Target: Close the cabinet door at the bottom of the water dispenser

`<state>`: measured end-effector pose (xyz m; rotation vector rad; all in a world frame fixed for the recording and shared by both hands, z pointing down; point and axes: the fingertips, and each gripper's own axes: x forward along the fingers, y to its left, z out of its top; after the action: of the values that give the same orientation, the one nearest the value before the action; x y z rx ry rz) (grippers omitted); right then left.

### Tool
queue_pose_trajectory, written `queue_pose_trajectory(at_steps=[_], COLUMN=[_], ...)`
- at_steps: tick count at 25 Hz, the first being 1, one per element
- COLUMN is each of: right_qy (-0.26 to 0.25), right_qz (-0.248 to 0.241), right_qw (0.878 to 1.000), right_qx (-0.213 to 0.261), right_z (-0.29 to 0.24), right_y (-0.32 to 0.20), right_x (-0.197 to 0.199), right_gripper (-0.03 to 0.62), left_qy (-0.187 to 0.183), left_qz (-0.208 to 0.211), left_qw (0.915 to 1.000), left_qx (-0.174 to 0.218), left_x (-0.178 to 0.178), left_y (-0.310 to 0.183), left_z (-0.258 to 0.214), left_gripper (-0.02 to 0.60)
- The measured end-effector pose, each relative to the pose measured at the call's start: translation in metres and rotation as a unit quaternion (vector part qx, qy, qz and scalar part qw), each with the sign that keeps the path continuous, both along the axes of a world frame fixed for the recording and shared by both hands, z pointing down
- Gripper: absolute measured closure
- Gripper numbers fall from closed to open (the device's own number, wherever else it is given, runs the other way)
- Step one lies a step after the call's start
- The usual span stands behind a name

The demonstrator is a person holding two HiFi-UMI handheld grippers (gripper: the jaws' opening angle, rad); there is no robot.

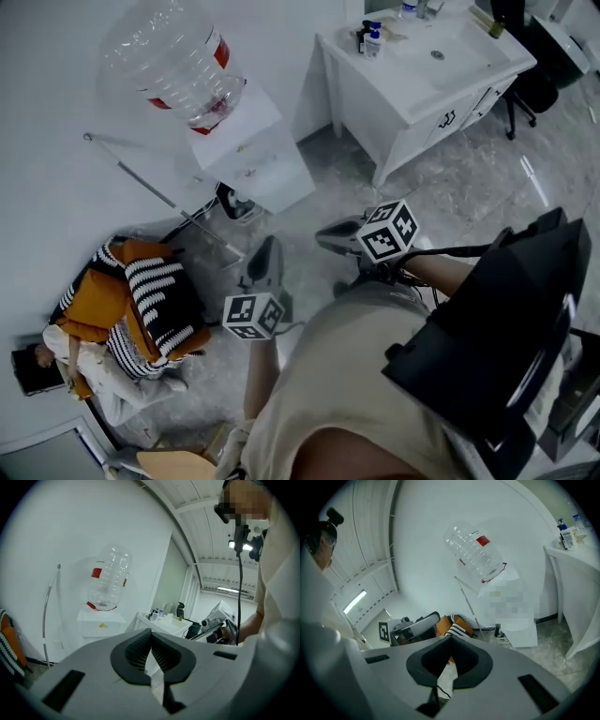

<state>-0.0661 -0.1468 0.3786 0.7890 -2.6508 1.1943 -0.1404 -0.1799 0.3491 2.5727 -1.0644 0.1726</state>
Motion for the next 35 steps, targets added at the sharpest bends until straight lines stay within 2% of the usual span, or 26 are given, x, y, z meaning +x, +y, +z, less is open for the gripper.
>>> queue_pose_trajectory(at_steps=[10,14,19,23,28,32,35], right_qy=[-0.011,-0.021,-0.056,-0.113,-0.12,-0.118,-0.127], right_qz=[-0.015,-0.022,0.002,0.017,0.019,0.009,0.006], right_qw=[0.999,0.999,0.998,0.993,0.993,0.993,0.991], right_qx=[0.033,0.031,-0.001,-0.008,0.01,0.032,0.028], right_z=[-0.029,-0.03,-0.019,-0.032,-0.039,-0.042,-0.038], right_y=[0.013,0.032,0.055,0.08,0.113,0.148,0.175], right_x=[-0.036,-0.032,0.003,0.039,0.092,0.134,0.161], right_gripper=[0.583,0.583,0.583,0.583,0.583,0.583,0.583], left_qy=[0.015,0.006,-0.016,-0.046,-0.06,-0.046,-0.045], left_qz=[0.033,0.042,0.047,0.055,0.051,0.041,0.033], left_qw=[0.9993,0.999,0.9984,0.9972,0.9968,0.9981,0.9984], left_qx=[-0.009,-0.012,-0.028,-0.019,-0.007,-0.005,-0.009], left_x=[0.001,0.015,0.044,0.078,0.126,0.171,0.198], left_y=[0.025,0.043,0.069,0.091,0.119,0.147,0.172], left_z=[-0.002,-0.001,0.009,0.011,0.011,0.007,0.012], left_gripper=[0.589,0.589,0.589,0.589,0.589,0.589,0.589])
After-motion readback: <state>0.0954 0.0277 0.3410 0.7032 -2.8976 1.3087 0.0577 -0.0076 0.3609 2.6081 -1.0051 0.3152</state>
